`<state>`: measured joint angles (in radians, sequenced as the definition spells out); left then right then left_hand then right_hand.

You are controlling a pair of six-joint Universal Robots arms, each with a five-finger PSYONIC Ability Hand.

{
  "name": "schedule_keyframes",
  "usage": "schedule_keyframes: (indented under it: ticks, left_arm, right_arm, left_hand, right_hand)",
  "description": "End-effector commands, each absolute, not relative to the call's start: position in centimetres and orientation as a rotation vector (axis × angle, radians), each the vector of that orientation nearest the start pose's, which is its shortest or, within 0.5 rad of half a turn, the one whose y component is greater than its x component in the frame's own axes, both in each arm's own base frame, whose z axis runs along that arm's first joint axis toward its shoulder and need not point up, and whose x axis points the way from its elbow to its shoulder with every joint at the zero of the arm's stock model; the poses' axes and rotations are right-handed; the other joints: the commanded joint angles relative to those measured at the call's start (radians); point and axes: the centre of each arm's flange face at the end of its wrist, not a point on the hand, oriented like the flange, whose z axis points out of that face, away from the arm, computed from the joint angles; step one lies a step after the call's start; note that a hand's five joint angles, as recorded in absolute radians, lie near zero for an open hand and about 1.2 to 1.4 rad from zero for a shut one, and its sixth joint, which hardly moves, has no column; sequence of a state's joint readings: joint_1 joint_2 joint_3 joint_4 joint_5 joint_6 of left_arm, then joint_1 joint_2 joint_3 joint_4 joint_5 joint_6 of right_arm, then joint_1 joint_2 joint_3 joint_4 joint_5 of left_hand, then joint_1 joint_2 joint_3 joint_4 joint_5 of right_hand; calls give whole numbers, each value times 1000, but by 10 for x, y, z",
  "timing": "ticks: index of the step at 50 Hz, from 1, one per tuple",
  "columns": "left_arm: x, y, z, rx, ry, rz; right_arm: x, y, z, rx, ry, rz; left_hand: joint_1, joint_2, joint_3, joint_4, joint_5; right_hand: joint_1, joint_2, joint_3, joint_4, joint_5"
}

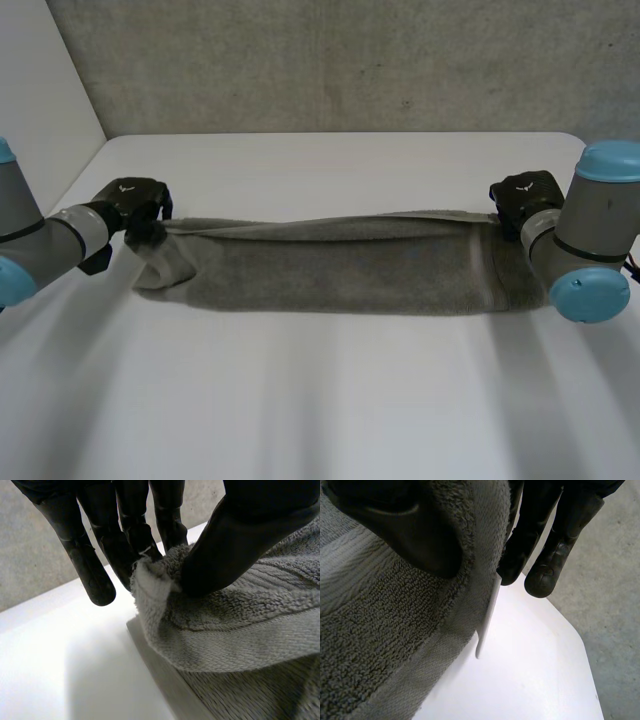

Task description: Fold the towel.

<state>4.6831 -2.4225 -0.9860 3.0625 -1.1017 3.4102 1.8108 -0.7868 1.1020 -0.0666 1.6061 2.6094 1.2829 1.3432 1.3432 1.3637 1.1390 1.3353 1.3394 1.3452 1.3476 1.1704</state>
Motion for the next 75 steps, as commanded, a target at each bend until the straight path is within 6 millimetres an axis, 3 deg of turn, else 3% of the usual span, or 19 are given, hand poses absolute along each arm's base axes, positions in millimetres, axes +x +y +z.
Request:
schedule_keyframes:
  ticks: [1,6,8,9,10,11,12,16,21,23,24,29,35,40,47,52,57,67,75]
  left_arm:
    - [-195,-447,141,901,2518,-2072]
    - [-199,-455,133,920,2445,-2136]
    - [-202,-457,127,928,2424,-2158]
    - [-202,-457,127,928,2424,-2158]
    - [-202,-459,125,923,2419,-2162]
    - [-202,-460,125,917,2416,-2161]
    - [-202,-460,125,917,2416,-2161]
    - [-202,-461,128,904,2409,-2170]
    - [-204,-461,147,909,2360,-2213]
    - [-204,-460,158,908,2333,-2235]
    - [-203,-458,171,908,2305,-2259]
    - [-200,-446,214,850,2276,-2343]
    - [-194,-415,258,750,2319,-2429]
    - [-194,-398,256,722,2402,-2399]
    - [-198,-362,201,738,2651,-2142]
    - [-201,-360,160,847,2673,-1993]
    - [-199,-370,142,829,2652,-1975]
    - [-189,-389,127,697,2525,-2001]
    - [-182,-404,118,604,2458,-2000]
  right_arm:
    - [230,-405,144,-956,2503,-2048]
    - [234,-408,140,-955,2489,-2062]
    - [234,-410,138,-955,2487,-2070]
    - [235,-412,137,-951,2487,-2075]
    - [235,-415,136,-947,2487,-2082]
    - [235,-415,136,-947,2487,-2082]
    - [235,-417,134,-941,2495,-2085]
    - [234,-421,140,-907,2505,-2121]
    - [232,-425,168,-832,2468,-2227]
    - [231,-422,205,-771,2393,-2334]
    - [231,-422,206,-770,2392,-2334]
    - [224,-400,275,-586,2219,-2455]
    - [217,-373,298,-575,2189,-2460]
    - [220,-328,270,-872,2281,-2229]
    - [215,-300,219,-1065,2415,-1988]
    - [211,-301,194,-1063,2422,-1996]
    - [212,-307,169,-1082,2404,-2020]
    - [198,-327,121,-1149,2466,-1904]
    - [195,-333,111,-1148,2479,-1874]
  left_hand:
    - [113,53,53,33,83]
    - [5,-55,-55,-76,-26]
    - [-433,-493,-493,-514,-463]
    - [-435,-496,-496,-516,-466]
    - [-694,-754,-754,-775,-725]
    - [-894,-954,-954,-975,-925]
    - [-896,-956,-956,-977,-927]
    - [-1093,-1153,-1153,-1174,-1124]
    - [-1093,-1153,-1153,-1174,-1124]
    - [-1093,-1153,-1153,-1174,-1124]
    - [-1093,-1153,-1153,-1174,-1124]
    - [-1093,-1153,-1153,-1174,-1124]
    - [-1072,-1133,-1133,-1153,-1103]
    - [-1046,-1106,-1106,-1127,-1077]
    - [-1022,-1083,-1083,-1103,-1053]
    - [-1022,-1083,-1083,-1103,-1053]
    - [-1025,-1086,-1086,-1106,-1056]
    - [-1025,-1086,-1086,-1106,-1056]
    - [-1025,-1086,-1086,-1106,-1056]
  right_hand:
    - [61,57,51,49,51]
    - [61,57,51,49,51]
    - [61,57,51,49,51]
    - [-124,-128,-134,-136,-134]
    - [-585,-589,-595,-597,-595]
    - [-590,-594,-600,-602,-599]
    - [-1002,-1007,-1012,-1015,-1012]
    - [-1161,-1165,-1171,-1173,-1170]
    - [-1161,-1165,-1171,-1173,-1170]
    - [-1161,-1165,-1171,-1173,-1170]
    - [-1161,-1165,-1171,-1173,-1170]
    - [-1161,-1165,-1171,-1173,-1170]
    - [-1161,-1165,-1171,-1173,-1170]
    - [-1161,-1165,-1171,-1173,-1170]
    - [-1161,-1165,-1171,-1173,-1170]
    - [-1121,-1125,-1131,-1133,-1131]
    - [-1106,-1111,-1116,-1119,-1116]
    - [-995,-999,-1005,-1007,-1005]
    - [-884,-888,-893,-896,-893]
